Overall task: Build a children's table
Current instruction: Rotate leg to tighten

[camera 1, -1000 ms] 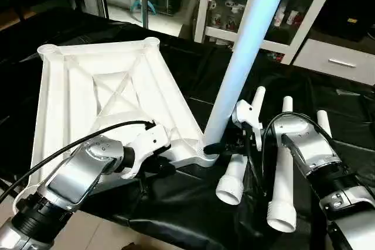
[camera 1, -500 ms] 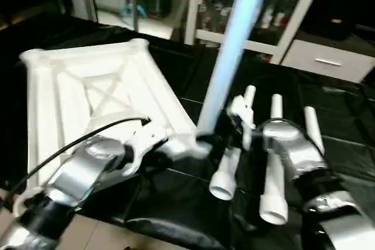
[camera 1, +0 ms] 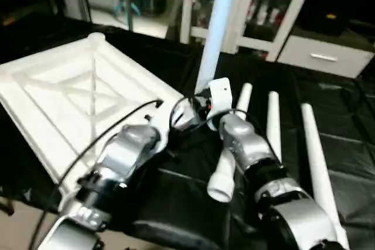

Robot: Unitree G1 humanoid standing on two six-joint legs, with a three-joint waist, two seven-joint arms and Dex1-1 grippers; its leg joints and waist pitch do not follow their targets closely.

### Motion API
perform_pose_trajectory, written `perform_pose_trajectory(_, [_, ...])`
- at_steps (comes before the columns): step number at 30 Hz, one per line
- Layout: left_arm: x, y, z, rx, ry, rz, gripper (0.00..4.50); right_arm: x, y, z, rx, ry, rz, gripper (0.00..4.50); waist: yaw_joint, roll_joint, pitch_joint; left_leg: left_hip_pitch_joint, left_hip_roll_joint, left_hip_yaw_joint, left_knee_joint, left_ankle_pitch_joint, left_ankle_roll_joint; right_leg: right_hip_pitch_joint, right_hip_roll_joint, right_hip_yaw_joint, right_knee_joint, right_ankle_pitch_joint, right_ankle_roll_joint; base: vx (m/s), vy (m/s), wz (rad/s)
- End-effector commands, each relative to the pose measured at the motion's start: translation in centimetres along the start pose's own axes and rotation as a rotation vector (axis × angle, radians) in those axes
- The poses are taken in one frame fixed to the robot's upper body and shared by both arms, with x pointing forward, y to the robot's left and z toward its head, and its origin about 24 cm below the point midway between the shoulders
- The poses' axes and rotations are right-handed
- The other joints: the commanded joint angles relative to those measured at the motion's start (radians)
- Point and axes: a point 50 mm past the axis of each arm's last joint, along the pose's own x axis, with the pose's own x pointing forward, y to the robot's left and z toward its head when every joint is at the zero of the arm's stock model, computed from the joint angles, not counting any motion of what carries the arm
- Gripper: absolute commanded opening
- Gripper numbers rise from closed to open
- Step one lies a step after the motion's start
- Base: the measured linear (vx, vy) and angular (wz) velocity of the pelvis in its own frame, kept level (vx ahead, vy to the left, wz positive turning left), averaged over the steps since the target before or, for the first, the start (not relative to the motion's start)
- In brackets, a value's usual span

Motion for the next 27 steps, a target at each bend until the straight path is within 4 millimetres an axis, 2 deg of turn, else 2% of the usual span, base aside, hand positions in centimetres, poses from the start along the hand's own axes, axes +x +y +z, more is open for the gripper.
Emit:
perform_pose_trajectory(1, [-0.5, 1.3, 1.4, -0.005, -0.071, 0.108, 0.00, -0.3, 0.6, -2.9, 0.037, 0.117, 0.007, 1.99, 0.004, 0.013, -0.059, -0.005, 0.033, -0.008, -0.079, -0.158, -0.016, 0.050, -0.060, 0.055, -0.060, -0.180, -0.148, 0.000, 0.000, 0.00])
perform_pose_trajectory(4, [-0.5, 0.8, 1.4, -0.025, -0.083, 0.065, 0.00, 0.0, 1.3, -1.2, 0.092, 0.016, 0.071, 1.99, 0.003, 0.015, -0.057, -0.005, 0.033, -0.009, -0.081, -0.208, -0.019, 0.049, -0.063, 0.055, -0.070, -0.256, -0.128, 0.000, 0.000, 0.00])
perform_pose_trajectory(6, [-0.5, 0.8, 1.2, -0.022, -0.082, 0.060, 0.00, 0.0, 1.2, -0.6, 0.096, -0.018, 0.097, 1.99, 0.004, 0.017, -0.059, -0.007, 0.035, -0.010, -0.081, -0.186, -0.015, 0.050, -0.061, 0.055, -0.065, -0.218, -0.133, 0.000, 0.000, 0.00])
perform_pose_trajectory(7, [-0.5, 0.8, 1.2, -0.019, -0.082, 0.058, 0.00, 0.0, 1.1, -0.3, 0.089, -0.036, 0.104, 2.34, 0.005, 0.018, -0.061, -0.008, 0.034, -0.009, -0.079, -0.162, -0.011, 0.051, -0.061, 0.055, -0.061, -0.181, -0.142, 0.000, 0.000, 0.00])
perform_pose_trajectory(8, [-0.6, 0.9, 1.0, -0.019, -0.081, 0.049, 0.00, -0.1, 0.8, 0.2, 0.081, -0.055, 0.136, 2.34, 0.005, 0.020, -0.061, -0.009, 0.034, -0.009, -0.079, -0.154, -0.009, 0.052, -0.061, 0.055, -0.059, -0.166, -0.147, 0.000, 0.000, 0.00])
perform_pose_trajectory(9, [-0.7, 0.9, 0.9, -0.017, -0.081, 0.044, 0.00, -0.2, 0.6, 0.4, 0.076, -0.063, 0.146, 2.55, 0.005, 0.018, -0.061, -0.010, 0.034, -0.008, -0.077, -0.140, 0.000, 0.054, -0.059, 0.055, -0.057, -0.140, -0.154, 0.000, 0.000, 0.00])
perform_pose_trajectory(10, [-0.8, 0.9, 0.8, -0.011, -0.080, 0.033, 0.00, -0.4, 0.2, 0.8, 0.067, -0.076, 0.169, 2.69, 0.005, 0.019, -0.062, -0.011, 0.034, -0.008, -0.076, -0.128, 0.007, 0.055, -0.060, 0.055, -0.054, -0.123, -0.163, 0.000, 0.000, 0.00])
perform_pose_trajectory(11, [-1.0, 1.0, 0.6, -0.001, -0.079, 0.021, 0.00, -0.6, -0.3, 1.0, 0.058, -0.079, 0.191, 2.72, 0.006, 0.018, -0.061, -0.011, 0.033, -0.007, -0.076, -0.125, 0.012, 0.056, -0.058, 0.055, -0.055, -0.117, -0.166, 0.000, 0.000, 0.00])
perform_pose_trajectory(13, [-1.1, 1.0, 0.5, 0.004, -0.079, 0.015, 0.00, -0.7, -0.5, 1.1, 0.053, -0.080, 0.202, 2.88, 0.004, 0.018, -0.060, -0.016, 0.034, -0.008, -0.075, -0.109, 0.024, 0.059, -0.060, 0.056, -0.053, -0.104, -0.174, 0.000, 0.000, 0.00])
perform_pose_trajectory(16, [-1.6, 0.8, -0.5, 0.056, -0.056, -0.056, 0.00, -1.8, -2.6, 1.0, -0.018, 0.030, 0.375, 3.17, 0.003, 0.021, -0.058, -0.013, 0.034, -0.008, -0.073, -0.134, 0.036, 0.061, -0.057, 0.054, -0.061, -0.150, -0.183, 0.000, 0.000, 0.00])
perform_pose_trajectory(18, [-1.7, 0.6, -0.7, 0.059, -0.052, -0.076, 0.00, -2.1, -2.9, 1.0, -0.037, 0.046, 0.409, 3.30, 0.007, 0.023, -0.056, -0.011, 0.039, -0.008, -0.075, -0.139, 0.033, 0.057, -0.061, 0.056, -0.062, -0.170, -0.186, 0.000, 0.000, 0.00])
perform_pose_trajectory(20, [-2.2, 0.1, -1.3, 0.086, -0.041, -0.149, 0.00, -3.1, -4.1, 1.3, -0.098, 0.068, 0.500, 3.50, 0.010, 0.021, -0.057, -0.013, 0.038, -0.008, -0.073, -0.134, 0.033, 0.060, -0.061, 0.056, -0.062, -0.169, -0.188, 0.000, 0.000, 0.00])
perform_pose_trajectory(21, [-2.4, -0.1, -1.5, 0.099, -0.041, -0.183, 0.00, -3.6, -4.5, 1.4, -0.127, 0.077, 0.537, 3.50, 0.011, 0.024, -0.055, -0.011, 0.039, -0.007, -0.074, -0.134, 0.035, 0.056, -0.062, 0.057, -0.063, -0.171, -0.194, 0.000, 0.000, 0.00])
perform_pose_trajectory(24, [-3.0, -0.4, -2.1, 0.127, -0.027, -0.261, 0.00, -4.6, -5.4, 1.7, -0.193, 0.101, 0.619, 3.50, 0.015, 0.023, -0.055, -0.010, 0.040, -0.007, -0.074, -0.139, 0.033, 0.056, -0.062, 0.056, -0.063, -0.187, -0.200, 0.000, 0.000, 0.00])
perform_pose_trajectory(27, [-4.0, -1.0, -2.6, 0.184, -0.038, -0.394, 0.00, -5.9, -6.2, 2.0, -0.244, 0.139, 0.731, 3.50, 0.028, 0.023, -0.053, -0.007, 0.042, -0.007, -0.075, -0.145, 0.040, 0.055, -0.061, 0.057, -0.065, -0.205, -0.193, 0.000, 0.000, 0.00])
